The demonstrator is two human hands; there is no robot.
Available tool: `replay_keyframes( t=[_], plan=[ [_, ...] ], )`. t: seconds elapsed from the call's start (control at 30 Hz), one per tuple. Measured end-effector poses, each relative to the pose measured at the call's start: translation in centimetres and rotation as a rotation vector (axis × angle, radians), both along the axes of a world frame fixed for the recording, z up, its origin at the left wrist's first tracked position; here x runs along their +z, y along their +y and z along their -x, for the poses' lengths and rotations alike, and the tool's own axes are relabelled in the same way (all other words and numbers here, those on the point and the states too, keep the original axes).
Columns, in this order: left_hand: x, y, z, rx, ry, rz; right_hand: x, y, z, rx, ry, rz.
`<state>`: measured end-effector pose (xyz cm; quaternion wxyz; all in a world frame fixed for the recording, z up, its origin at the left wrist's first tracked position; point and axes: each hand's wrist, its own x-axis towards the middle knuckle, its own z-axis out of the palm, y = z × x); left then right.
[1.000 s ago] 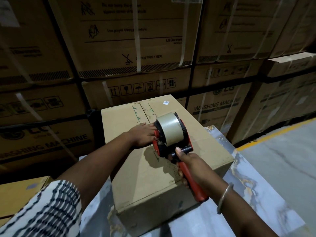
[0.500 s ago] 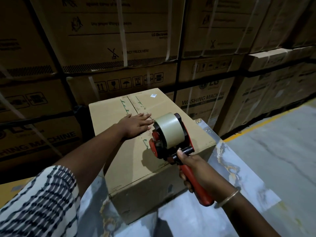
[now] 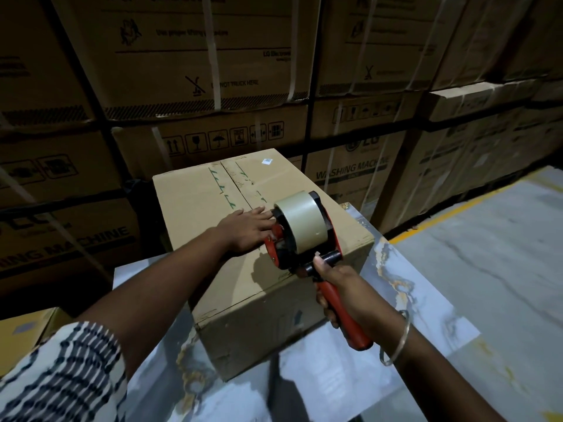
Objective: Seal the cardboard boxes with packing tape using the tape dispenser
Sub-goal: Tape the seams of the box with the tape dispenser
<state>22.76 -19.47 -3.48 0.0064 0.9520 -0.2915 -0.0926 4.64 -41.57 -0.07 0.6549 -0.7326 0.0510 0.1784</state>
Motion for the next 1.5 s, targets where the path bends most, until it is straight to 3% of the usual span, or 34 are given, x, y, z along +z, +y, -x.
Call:
replay_keyframes(
  t=[0.23,0.43,0.87,1.0,1.17,1.5],
  plan=[
    [-0.4,0.1,0.1,0.016,0.011,0.014,-1.8,-2.0,3.8,-0.016,-0.041,-0.047],
    [-0.4,-1.2,3.7,-0.069,-0.001,0.180,-2.1,-2.4,3.5,0.015,-0.069,-0.044],
    [0.6,-2.2,4.5,0.040,0.042,-0.008,-6.3,-4.6,5.3,0.076,-0.111,-0.161],
    [1.3,-3.8,6.3,0.072,-0.055,0.045,-8.7,-4.8,5.2,0.067,-0.142,-0.182],
    [-0.1,-4.7,8.4,0.114,0.079,0.101,-11.5,-4.5,4.9,0.039,-0.184,-0.282],
    [0.0,-4.7,8.6,0.090,0.055,0.116,-14.9,-5.0,5.8,0.011,-0.201,-0.404]
  ],
)
